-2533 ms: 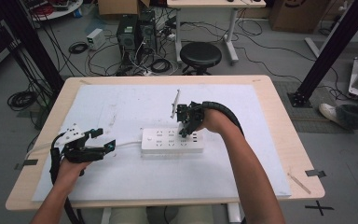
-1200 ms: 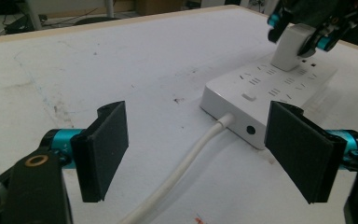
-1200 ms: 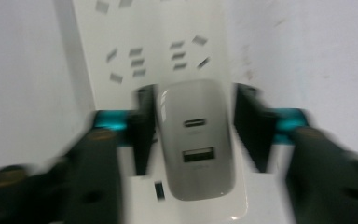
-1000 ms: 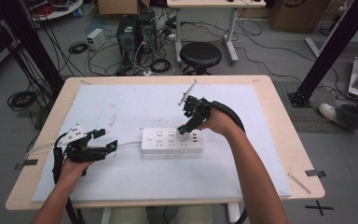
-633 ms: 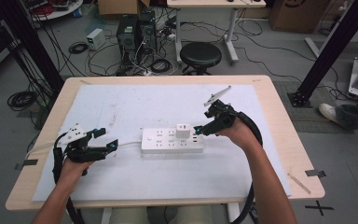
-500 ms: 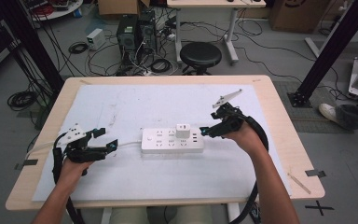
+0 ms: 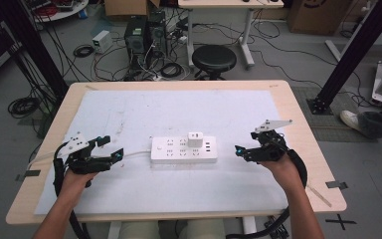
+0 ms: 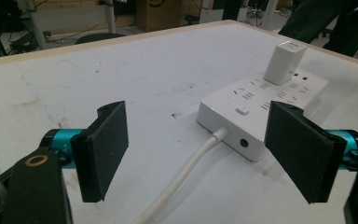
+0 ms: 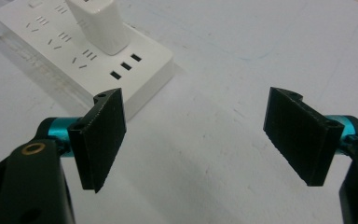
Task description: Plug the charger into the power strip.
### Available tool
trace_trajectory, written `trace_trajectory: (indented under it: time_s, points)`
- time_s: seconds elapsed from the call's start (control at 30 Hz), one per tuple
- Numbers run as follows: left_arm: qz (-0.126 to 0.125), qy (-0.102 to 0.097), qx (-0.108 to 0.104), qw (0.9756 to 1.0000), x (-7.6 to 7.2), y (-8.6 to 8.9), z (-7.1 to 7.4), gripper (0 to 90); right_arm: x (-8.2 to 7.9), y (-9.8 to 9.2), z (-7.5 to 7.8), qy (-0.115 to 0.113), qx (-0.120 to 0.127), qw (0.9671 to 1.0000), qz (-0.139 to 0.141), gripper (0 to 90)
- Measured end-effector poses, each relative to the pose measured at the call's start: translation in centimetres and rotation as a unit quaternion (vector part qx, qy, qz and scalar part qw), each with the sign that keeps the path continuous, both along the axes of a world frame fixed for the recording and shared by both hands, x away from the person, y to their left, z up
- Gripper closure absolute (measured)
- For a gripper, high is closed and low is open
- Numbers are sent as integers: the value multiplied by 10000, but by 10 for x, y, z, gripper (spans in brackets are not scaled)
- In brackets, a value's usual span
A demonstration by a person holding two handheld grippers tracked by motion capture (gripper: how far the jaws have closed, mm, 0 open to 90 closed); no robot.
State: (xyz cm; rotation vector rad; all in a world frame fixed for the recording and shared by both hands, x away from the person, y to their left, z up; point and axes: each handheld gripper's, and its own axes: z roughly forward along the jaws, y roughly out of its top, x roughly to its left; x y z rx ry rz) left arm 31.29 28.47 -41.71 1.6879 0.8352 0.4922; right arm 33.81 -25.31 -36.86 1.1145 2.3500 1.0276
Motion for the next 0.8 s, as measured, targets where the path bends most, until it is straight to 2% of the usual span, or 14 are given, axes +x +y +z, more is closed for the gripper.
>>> trace_trajectory:
  time_s: [0.3,0.5,0.8]
  points:
    - [-2,-90,10,10000,-3,0,4,217,-17,-12,-9,-145,51,9997,-184,212]
    - [9,-72,7,10000,-4,0,3,217,-23,-17,-16,-190,133,9993,-298,210]
    - [58,-92,-3,9999,-6,2,4,217,-25,-20,-19,-207,172,9991,-315,208]
